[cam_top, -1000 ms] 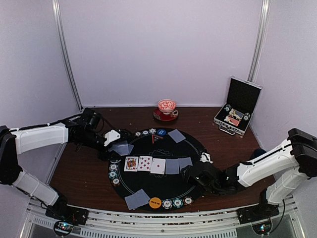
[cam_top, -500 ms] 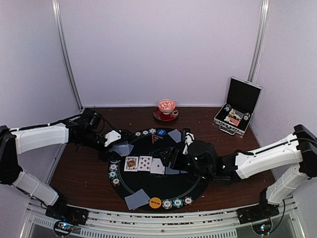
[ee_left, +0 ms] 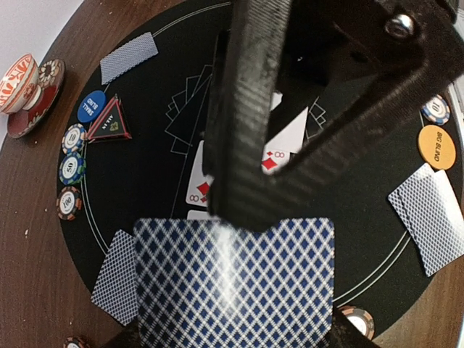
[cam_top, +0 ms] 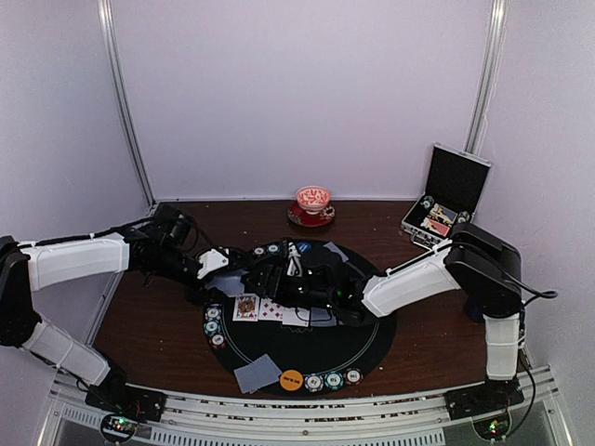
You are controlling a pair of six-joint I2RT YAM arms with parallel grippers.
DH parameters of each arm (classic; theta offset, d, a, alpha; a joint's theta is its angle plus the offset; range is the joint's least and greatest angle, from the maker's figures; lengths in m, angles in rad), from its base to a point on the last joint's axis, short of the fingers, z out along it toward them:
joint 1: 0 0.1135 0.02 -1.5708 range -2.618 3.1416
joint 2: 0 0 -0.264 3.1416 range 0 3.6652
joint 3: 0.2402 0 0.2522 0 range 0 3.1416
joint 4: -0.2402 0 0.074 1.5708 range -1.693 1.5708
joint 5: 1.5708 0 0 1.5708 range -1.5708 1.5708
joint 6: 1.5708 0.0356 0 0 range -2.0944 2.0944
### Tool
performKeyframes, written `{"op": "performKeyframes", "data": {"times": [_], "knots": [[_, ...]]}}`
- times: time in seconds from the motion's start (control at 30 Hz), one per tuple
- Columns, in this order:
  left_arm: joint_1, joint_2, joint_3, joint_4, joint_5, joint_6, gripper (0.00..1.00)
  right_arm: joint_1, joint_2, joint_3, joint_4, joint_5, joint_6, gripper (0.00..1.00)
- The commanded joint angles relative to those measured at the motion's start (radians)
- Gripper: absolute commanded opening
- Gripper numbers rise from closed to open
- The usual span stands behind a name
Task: Distribute texas hold em gaming equipment
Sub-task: Pass from the left arm to the right, then place the poker card on the poker table mat.
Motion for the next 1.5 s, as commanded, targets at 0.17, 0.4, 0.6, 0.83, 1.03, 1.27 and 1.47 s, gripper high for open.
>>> {"op": "performKeyframes", "data": {"times": [0.17,0.4,0.6,0.83,1.03,1.27,1.47], "knots": [[-0.013,-0.024,-0.015,0.029,0.031,0.024,0.63,-0.002,0.093,0.122,0.093,-0.153,0.067,0.68],[-0.017,-0.029,-0.018,0.029,0.030,0.026,0.62,-0.002,0.136,0.160,0.091,-0.181,0.086,0.62],[-0.021,-0.027,-0.022,0.029,0.029,0.031,0.63,-0.005,0.160,0.187,0.092,-0.195,0.111,0.49],[-0.026,-0.022,-0.025,0.029,0.018,0.035,0.63,-0.011,0.193,0.213,0.122,-0.231,0.164,0.12],[-0.025,-0.030,-0.022,0.028,0.018,0.027,0.81,-0.026,0.156,0.140,0.191,-0.213,0.193,0.00],[-0.025,-0.063,-0.024,0.038,0.022,0.009,0.98,-0.095,-0.029,-0.113,0.268,-0.137,0.192,0.00],[-0.021,-0.074,-0.026,0.065,0.002,-0.021,0.98,-0.196,-0.257,-0.423,0.331,-0.059,0.196,0.00]]}}
